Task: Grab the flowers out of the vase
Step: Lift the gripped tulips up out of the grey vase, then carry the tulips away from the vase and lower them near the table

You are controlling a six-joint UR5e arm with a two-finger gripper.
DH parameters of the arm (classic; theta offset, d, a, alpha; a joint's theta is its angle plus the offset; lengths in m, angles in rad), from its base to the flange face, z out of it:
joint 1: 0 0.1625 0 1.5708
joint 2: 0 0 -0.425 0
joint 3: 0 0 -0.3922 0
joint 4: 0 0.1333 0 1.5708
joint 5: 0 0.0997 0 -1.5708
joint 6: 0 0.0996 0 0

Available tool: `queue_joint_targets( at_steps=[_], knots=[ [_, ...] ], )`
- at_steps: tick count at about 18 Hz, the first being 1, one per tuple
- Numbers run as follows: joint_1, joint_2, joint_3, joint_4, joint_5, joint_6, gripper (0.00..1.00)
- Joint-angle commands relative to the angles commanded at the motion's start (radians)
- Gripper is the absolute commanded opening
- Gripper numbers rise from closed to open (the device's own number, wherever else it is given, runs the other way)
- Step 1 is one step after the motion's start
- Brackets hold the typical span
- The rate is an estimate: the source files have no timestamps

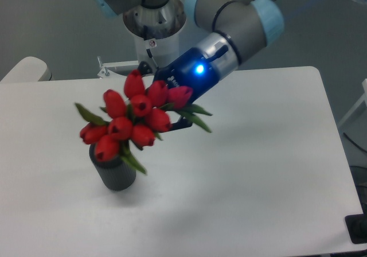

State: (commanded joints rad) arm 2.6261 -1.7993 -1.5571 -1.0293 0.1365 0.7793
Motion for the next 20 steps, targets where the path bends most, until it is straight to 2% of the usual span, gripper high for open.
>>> queue_joint_targets(
  at_steps=[7, 12, 15, 20],
  knots=[
    [0.04, -0.015, 0.015, 0.003, -0.028, 0.018, 0.05],
    [0.041, -0.109, 0.089, 0.035, 0.009, 0.023, 0.06],
    [0.055, -0.164, 0.12, 0.066, 0.122, 0.029, 0.06],
    [0.089, -0.187, 0.127, 0.083, 0.383, 0.11, 0.06]
  ],
)
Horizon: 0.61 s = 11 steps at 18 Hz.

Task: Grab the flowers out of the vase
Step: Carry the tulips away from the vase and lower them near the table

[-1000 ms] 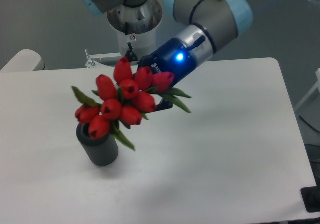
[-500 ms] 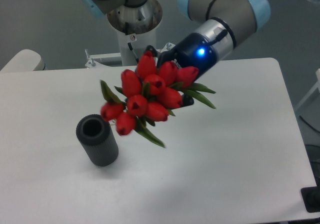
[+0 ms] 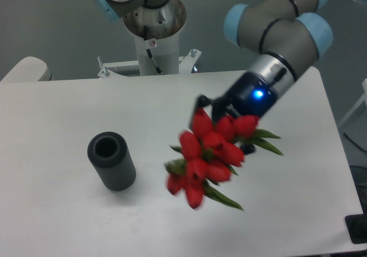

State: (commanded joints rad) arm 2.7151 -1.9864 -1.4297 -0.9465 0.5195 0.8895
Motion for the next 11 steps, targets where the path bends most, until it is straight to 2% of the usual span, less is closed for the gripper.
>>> queue_joint_targets(
  at_steps=[5, 8, 11],
  knots=[
    [0.009, -0.071, 0.025, -0.002, 0.203, 0.195, 0.06],
    [0.008, -0.072, 0.017, -0.012, 0.353, 0.304, 0.06],
    [0.002, -0.075, 0.009, -0.018, 0.453, 0.359, 0.06]
  ],
)
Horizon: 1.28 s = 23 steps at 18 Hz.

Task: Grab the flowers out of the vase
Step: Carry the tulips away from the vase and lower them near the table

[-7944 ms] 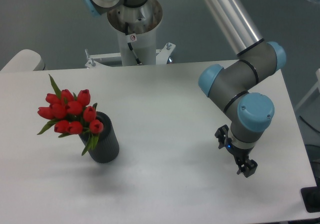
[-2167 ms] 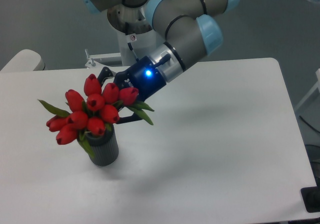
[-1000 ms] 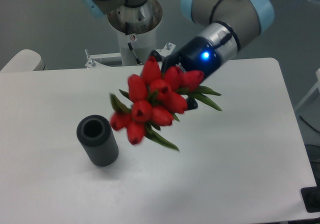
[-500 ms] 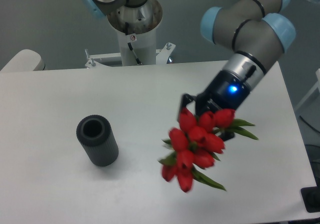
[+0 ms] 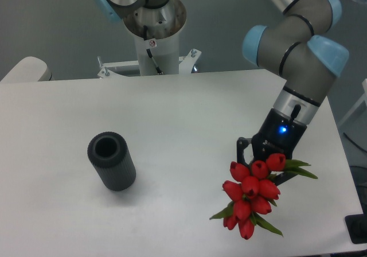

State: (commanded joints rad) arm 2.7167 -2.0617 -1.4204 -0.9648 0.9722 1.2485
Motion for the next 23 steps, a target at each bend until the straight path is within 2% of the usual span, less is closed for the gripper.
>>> queue_joint_targets(
  at_steps=[1, 4, 9, 16, 19, 23],
  knots=[
    [-0.005, -0.002, -0.002, -0.012, 0.037, 0.024, 0.06],
    [-0.014, -0.012, 0.012, -0.101, 0.181, 0.083, 0.07],
    [-0.103, -0.067, 0.093, -0.187, 0.463, 0.109, 0.06],
    [-0.136, -0.097, 0.121, -0.173, 0.514, 0.138, 0.06],
    [-0.166, -0.115, 0.135, -0.189, 0.604, 0.18, 0.06],
    [-0.183, -0.14, 0.14, -0.195, 0.634, 0.224, 0.06]
  ],
)
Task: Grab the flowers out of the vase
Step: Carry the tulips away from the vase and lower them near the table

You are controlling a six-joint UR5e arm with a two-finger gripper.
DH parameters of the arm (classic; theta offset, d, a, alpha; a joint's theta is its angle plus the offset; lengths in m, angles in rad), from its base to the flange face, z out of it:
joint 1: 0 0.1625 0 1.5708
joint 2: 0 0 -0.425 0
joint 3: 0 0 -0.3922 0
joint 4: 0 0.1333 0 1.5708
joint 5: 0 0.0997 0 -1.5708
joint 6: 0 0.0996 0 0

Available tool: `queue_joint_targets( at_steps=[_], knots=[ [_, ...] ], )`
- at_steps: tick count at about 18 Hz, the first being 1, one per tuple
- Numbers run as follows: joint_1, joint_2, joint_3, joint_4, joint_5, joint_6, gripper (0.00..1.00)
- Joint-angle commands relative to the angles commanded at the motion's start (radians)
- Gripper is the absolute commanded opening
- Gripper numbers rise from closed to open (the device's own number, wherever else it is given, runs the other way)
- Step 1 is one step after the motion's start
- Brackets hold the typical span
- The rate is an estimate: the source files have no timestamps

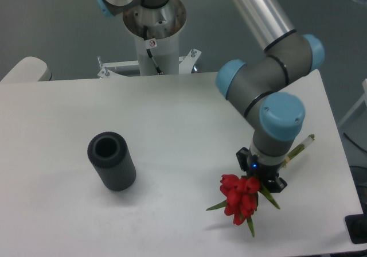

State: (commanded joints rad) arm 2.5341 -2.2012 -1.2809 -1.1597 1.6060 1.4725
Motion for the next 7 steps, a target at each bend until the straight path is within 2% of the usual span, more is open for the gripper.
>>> queue_joint_targets(
  at_steps=[7],
  knots=[
    [0.0, -0.011, 0.002, 0.003, 0.002, 0.043, 0.06]
  ],
)
